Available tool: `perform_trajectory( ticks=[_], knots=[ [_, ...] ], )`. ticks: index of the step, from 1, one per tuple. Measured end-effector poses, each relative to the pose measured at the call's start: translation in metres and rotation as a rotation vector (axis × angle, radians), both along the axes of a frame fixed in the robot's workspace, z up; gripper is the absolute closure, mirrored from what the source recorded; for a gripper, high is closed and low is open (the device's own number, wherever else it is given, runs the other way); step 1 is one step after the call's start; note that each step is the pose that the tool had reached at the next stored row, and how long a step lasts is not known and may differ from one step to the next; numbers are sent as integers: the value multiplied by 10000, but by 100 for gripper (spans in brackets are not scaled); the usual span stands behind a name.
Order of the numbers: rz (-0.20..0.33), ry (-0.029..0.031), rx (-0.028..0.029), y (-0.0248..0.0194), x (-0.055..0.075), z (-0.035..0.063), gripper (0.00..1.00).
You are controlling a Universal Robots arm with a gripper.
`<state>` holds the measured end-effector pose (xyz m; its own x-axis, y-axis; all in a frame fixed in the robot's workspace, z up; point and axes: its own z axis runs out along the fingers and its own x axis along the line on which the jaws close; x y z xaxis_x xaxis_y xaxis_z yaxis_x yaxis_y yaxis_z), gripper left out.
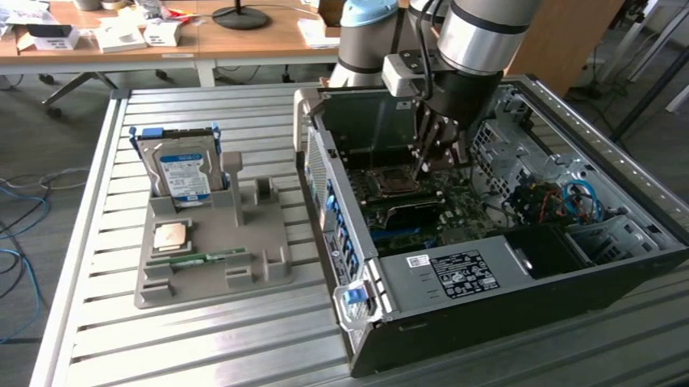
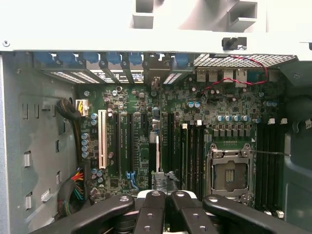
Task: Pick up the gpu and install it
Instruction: 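Press down on the gpu until it lock into place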
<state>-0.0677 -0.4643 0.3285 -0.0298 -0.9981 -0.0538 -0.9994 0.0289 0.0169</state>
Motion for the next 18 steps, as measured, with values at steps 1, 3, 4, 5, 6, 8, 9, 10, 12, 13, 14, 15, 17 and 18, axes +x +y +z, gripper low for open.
perform_trajectory(
  ticks=[1,3,4,5,6,8,9,10,12,13,14,15,17,18],
  knots=[
    [0,0,-1,0,0,0,89],
    [0,0,0,0,0,0,89],
    [-1,-1,1,0,-4,0,89],
    [0,-1,0,0,-14,-1,89],
    [1,-2,0,-1,-31,-1,89],
    [0,-3,-1,0,-82,-2,89],
    [-1,-4,-1,0,-110,-3,89],
    [-2,-4,-1,1,-136,-4,89],
    [-2,-5,1,3,-166,-6,89],
    [-2,-5,1,3,-166,-6,89],
    [-1,-5,-1,3,-166,-5,89],
    [-1,-5,-1,3,-166,-5,89],
    [-1,-4,-2,2,-166,-7,89],
    [-1,-5,0,2,-167,-14,89]
  ],
)
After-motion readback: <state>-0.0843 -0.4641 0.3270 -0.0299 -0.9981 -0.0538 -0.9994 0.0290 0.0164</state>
